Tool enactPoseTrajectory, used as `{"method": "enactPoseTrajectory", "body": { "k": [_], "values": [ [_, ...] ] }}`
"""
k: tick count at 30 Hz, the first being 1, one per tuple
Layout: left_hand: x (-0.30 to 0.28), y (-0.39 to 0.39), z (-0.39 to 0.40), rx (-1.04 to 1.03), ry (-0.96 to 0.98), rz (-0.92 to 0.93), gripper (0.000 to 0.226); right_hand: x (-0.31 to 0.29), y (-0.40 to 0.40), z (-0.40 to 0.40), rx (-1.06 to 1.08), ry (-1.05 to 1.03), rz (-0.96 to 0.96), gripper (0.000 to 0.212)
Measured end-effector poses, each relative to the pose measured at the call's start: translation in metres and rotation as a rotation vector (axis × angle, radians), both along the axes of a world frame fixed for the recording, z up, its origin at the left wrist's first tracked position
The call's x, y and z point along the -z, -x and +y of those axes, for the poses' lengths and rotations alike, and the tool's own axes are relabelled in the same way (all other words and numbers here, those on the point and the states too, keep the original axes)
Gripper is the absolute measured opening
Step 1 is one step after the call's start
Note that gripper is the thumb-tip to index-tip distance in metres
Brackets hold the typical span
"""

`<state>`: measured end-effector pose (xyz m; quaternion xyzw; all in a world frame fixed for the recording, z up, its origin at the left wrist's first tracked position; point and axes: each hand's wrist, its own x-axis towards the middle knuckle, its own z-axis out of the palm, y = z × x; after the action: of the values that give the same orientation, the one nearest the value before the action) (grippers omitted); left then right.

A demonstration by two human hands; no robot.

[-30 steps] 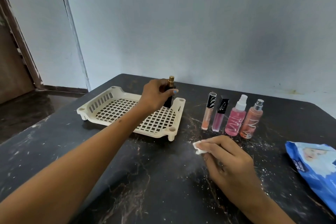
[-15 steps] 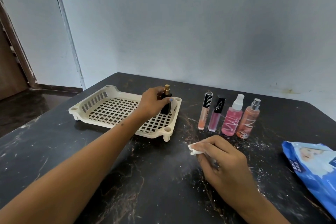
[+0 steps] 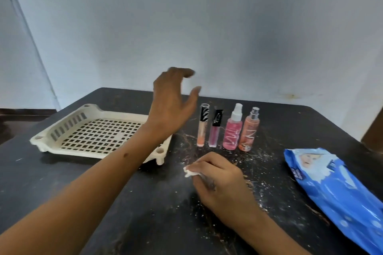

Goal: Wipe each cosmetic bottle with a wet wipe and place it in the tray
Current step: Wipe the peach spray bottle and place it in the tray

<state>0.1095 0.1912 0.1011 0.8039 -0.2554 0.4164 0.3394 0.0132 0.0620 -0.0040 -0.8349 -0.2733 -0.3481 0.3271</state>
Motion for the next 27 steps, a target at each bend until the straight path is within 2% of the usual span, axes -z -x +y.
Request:
{"method": "enactPoseTrajectory", "body": {
  "k": [2,6,9,13,18,20,23,25,27],
  "values": [
    [-0.005,0.008,-0.030,0.065,-0.191,-0.077,0.033,0.002,-0.001,0.000,0.022,-0.001,-0.009,0.017],
    [-0.007,0.013,-0.080,0.084,-0.493,-0.037,0.037,0.003,-0.002,-0.001,0.032,-0.024,0.017,0.014],
    [-0.009,0.009,-0.102,0.018,-0.705,-0.007,0.035,0.002,-0.001,-0.001,0.034,-0.010,0.036,0.013],
    [-0.007,0.003,-0.116,-0.026,-0.843,0.094,0.030,-0.001,0.000,-0.001,0.044,-0.036,0.042,0.015],
    [-0.009,0.010,-0.118,0.044,-0.737,0.127,0.027,-0.001,-0.002,-0.002,0.057,-0.053,0.079,0.013],
    [-0.018,0.014,-0.112,0.089,-0.647,0.155,0.023,0.001,-0.002,-0.004,0.036,-0.062,0.132,0.010],
    [-0.043,0.023,-0.089,0.211,-0.440,0.248,0.018,0.002,0.000,-0.004,0.042,-0.039,0.182,0.020],
    [-0.062,0.034,-0.065,0.339,-0.269,0.353,0.016,-0.001,0.003,-0.003,0.046,-0.035,0.128,0.020],
    [-0.075,0.047,-0.038,0.422,-0.144,0.453,0.014,-0.004,0.005,-0.001,0.058,-0.004,-0.016,0.012]
  ]
}}
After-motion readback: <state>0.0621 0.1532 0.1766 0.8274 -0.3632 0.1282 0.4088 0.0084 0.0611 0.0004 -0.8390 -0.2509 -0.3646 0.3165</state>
